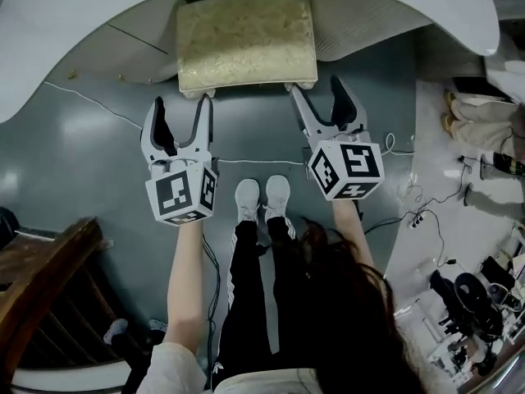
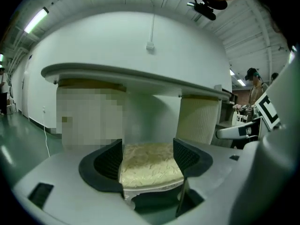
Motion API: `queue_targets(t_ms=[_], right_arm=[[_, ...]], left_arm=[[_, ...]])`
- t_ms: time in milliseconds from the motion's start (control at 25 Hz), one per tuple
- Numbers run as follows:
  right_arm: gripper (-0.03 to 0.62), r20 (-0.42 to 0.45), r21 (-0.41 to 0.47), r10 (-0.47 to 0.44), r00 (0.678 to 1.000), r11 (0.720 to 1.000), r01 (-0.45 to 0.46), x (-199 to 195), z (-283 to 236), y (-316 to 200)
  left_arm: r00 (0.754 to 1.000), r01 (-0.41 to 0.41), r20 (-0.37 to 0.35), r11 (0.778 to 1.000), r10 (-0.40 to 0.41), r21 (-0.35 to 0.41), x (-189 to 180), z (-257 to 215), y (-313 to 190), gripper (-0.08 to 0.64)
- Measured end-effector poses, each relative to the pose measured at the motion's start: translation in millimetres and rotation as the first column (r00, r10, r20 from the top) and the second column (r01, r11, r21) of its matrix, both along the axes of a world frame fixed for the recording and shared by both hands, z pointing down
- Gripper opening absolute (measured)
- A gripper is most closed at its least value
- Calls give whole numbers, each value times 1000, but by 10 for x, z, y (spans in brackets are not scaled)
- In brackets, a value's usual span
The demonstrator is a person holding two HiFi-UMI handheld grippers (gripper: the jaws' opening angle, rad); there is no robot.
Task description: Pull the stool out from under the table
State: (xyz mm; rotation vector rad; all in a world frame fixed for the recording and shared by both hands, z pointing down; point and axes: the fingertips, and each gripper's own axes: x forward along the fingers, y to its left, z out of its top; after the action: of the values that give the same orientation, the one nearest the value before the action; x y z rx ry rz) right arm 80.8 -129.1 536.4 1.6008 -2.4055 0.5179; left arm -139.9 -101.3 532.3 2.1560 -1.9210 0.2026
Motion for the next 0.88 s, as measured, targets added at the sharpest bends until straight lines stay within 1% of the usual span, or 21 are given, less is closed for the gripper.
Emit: queue_targets(t_ms=[80, 160, 320, 560, 760, 880], right_arm=[[328, -13, -18, 2, 1000, 1000, -3, -17, 407, -70], [328, -36, -26, -3, 999, 1000, 2, -34, 709, -135], [328, -61, -31, 3, 998, 1000, -5, 1, 1101, -174], [328, -92, -88, 38, 995, 995, -46, 170, 1649, 13], [328, -142, -121, 24, 990, 992, -41, 246, 1950, 144], [328, -161, -141, 20, 987, 989, -43, 289, 2114, 135]], left_arm=[[1000, 21, 2, 1000, -21, -15, -90, 367, -40, 321], [999, 44, 0, 999, -44, -21, -167, 640, -70, 321], [999, 26, 27, 999, -26, -29, -155, 1043, -82, 322], [999, 9, 44, 999, -7, -50, -69, 1453, -32, 322], [998, -12, 65, 997, 17, -75, -52, 1698, 7, 324], [998, -13, 62, 995, 19, -97, -93, 1876, -6, 324]])
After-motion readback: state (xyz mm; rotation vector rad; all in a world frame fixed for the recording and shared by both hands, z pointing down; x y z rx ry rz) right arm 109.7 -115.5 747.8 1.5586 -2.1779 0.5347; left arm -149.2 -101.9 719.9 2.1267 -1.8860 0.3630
